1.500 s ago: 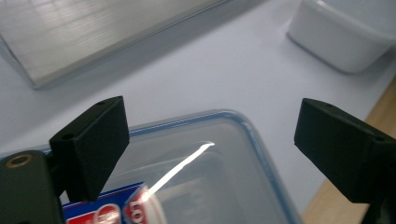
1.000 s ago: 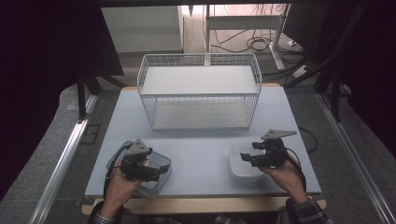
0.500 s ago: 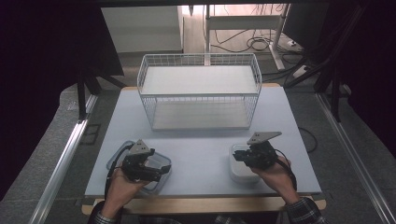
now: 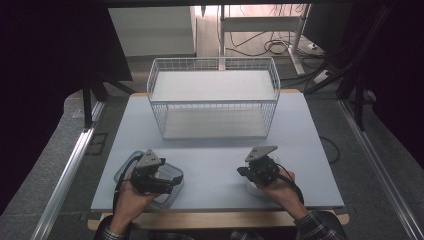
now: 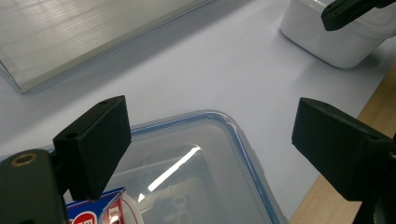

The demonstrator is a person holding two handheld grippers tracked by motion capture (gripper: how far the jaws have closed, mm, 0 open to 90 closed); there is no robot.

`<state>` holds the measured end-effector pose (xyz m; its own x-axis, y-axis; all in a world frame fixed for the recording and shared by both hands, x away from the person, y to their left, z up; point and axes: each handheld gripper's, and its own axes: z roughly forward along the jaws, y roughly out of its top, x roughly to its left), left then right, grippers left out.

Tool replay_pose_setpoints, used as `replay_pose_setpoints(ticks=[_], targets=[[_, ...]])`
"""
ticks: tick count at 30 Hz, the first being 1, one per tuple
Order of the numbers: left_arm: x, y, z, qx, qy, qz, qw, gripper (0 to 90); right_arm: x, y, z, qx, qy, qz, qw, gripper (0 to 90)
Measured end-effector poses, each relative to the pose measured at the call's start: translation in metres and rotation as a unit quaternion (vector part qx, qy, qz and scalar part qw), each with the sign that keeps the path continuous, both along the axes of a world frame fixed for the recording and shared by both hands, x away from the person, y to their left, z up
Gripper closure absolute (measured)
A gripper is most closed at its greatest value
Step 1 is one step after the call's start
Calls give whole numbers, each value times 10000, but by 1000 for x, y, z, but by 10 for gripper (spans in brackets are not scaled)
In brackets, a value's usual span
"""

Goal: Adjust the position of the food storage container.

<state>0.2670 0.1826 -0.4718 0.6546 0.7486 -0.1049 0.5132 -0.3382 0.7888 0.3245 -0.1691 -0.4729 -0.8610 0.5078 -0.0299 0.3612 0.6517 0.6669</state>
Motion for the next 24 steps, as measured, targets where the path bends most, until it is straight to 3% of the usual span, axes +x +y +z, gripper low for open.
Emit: replay_pose_setpoints(ticks=[10, 21, 24], targets=[[0, 1, 0, 28, 5, 32, 10000, 125, 3, -12, 1, -33, 11, -125, 9999, 896], [0, 0, -1, 103, 33, 52, 9999, 129, 1, -51, 6, -144, 96, -589, 9981, 895], [0, -1, -2, 121, 52, 51, 9999, 130, -2, -55, 6, -128, 141, -608, 9980, 895]])
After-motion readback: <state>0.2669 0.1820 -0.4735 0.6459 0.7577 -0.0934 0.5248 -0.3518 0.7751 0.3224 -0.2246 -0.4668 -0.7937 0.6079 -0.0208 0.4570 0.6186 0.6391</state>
